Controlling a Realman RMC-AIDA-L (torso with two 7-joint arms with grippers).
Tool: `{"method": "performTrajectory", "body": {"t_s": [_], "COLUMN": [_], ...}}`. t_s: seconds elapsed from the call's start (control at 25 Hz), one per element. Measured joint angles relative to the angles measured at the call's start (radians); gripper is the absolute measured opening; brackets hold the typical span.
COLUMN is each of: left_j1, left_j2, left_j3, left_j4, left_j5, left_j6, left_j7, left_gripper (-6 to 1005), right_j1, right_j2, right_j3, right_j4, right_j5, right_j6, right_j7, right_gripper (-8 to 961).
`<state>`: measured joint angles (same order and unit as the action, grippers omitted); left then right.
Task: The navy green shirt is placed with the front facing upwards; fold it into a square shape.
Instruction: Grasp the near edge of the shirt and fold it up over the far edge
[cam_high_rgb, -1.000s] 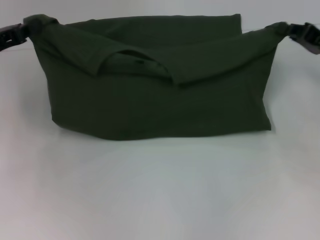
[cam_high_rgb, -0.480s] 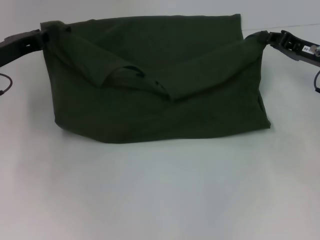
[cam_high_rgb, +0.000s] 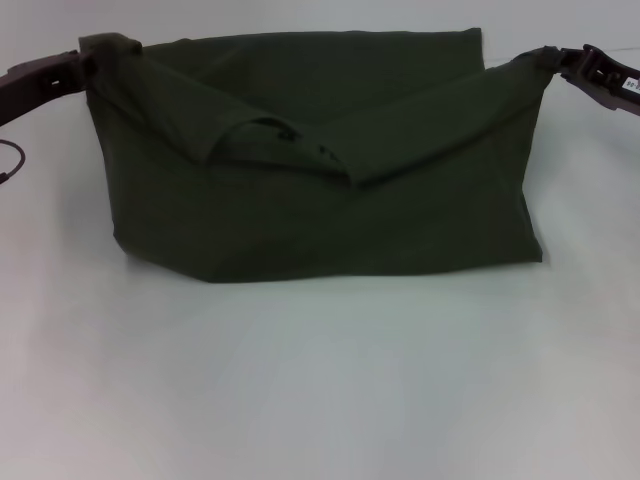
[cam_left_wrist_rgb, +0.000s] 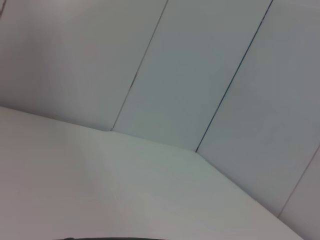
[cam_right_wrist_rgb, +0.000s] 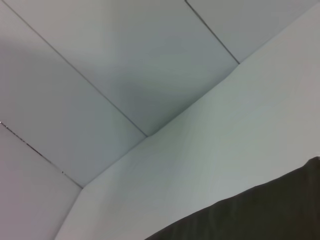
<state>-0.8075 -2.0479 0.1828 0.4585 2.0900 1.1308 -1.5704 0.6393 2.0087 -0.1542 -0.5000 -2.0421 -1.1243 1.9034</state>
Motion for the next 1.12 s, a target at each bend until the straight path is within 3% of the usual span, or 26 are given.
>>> {"method": "performTrajectory", "body": {"t_s": [0.44, 0.64, 0.76, 0.88, 1.0, 1.12], "left_j1": [-0.012, -0.017, -0.017, -0.016, -0.017, -0.013], "left_j2": [0.000, -0.018, -0.040, -0.045, -0.046, -0.047], "left_j3": [0.039, 0.056, 0.056, 0.056, 0.056, 0.056], "left_j4": [0.000, 0.007, 0.016, 0.012, 0.008, 0.012], "left_j5": [-0.002, -0.005, -0.025, -0.030, -0.030, -0.030], "left_j6": [-0.026, -0.046, -0.048, -0.060, -0.077, -0.097], "left_j7": [0.001, 0.011, 0.062, 0.075, 0.067, 0.059], "left_gripper": [66, 82, 92, 101, 111, 215], "right_j1": [-0.003, 0.000, 0.004, 0.006, 0.008, 0.005], "right_j2": [-0.002, 0.007, 0.010, 0.011, 0.012, 0.015], "right_j3": [-0.001, -0.001, -0.002, -0.005, -0.008, -0.009], "right_j4": [-0.001, 0.000, 0.000, 0.001, 0.002, 0.003], "right_j5": [0.001, 0.001, 0.001, 0.001, 0.001, 0.019], "right_j6": [0.031, 0.049, 0.053, 0.050, 0.053, 0.057], "right_j7": [0.010, 0.003, 0.000, -0.001, -0.001, -0.009], "right_gripper": [61, 62, 62, 63, 178, 293]}}
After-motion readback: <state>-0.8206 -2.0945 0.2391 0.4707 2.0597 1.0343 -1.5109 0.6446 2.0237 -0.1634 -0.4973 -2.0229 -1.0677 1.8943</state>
